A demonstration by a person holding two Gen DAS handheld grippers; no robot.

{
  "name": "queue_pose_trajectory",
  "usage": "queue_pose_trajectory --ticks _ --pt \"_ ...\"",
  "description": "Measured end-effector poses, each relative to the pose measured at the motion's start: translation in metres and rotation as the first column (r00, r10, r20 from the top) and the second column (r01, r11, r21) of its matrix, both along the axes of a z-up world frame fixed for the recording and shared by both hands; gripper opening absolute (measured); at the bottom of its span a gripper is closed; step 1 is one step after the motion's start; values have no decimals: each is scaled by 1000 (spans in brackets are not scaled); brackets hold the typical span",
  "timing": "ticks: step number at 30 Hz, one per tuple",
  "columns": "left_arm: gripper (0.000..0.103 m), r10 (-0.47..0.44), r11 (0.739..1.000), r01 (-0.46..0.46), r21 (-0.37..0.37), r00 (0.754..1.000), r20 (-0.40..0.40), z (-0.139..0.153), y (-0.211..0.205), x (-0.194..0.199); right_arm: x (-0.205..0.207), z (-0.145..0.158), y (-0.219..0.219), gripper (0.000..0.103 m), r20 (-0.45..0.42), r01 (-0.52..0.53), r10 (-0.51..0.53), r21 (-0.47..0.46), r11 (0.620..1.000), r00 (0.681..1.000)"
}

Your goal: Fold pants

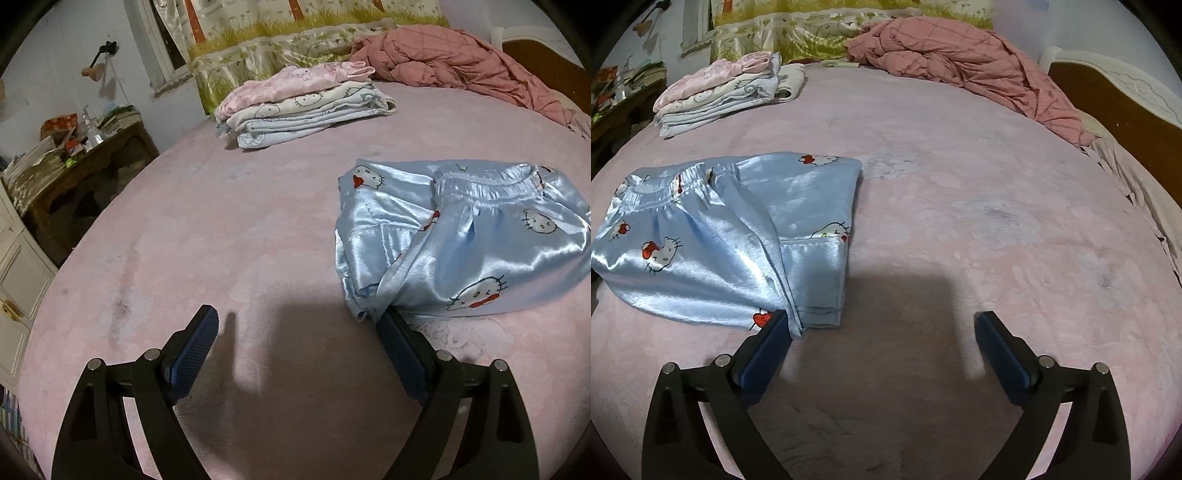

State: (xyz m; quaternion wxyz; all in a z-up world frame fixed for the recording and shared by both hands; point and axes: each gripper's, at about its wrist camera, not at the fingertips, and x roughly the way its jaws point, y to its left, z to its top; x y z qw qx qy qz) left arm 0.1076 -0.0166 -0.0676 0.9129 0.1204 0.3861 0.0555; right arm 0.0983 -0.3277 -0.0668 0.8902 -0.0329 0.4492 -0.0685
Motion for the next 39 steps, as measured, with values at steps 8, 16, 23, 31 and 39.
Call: queue_pose_trajectory --ticks 8,16,23,31,39 --pt "80 -95 958 102 -268 995 39 19 24 -10 -17 18 -20 91 92 -26 10 167 986 996" --pt "80 -196 918 223 -328 974 114 57 3 -34 -42 51 -28 91 229 -59 -28 362 930 973" --pt "81 -249 853 232 -467 968 27 59 -13 -47 -46 54 14 91 162 -153 78 531 834 984" --pt "86 -144 595 -59 -802 973 -178 7 4 -33 -48 0 10 91 -52 72 -50 798 598 997" --pt "100 -28 550 -102 -829 990 -141 4 -8 -7 -15 -10 12 103 -103 142 -104 838 526 989"
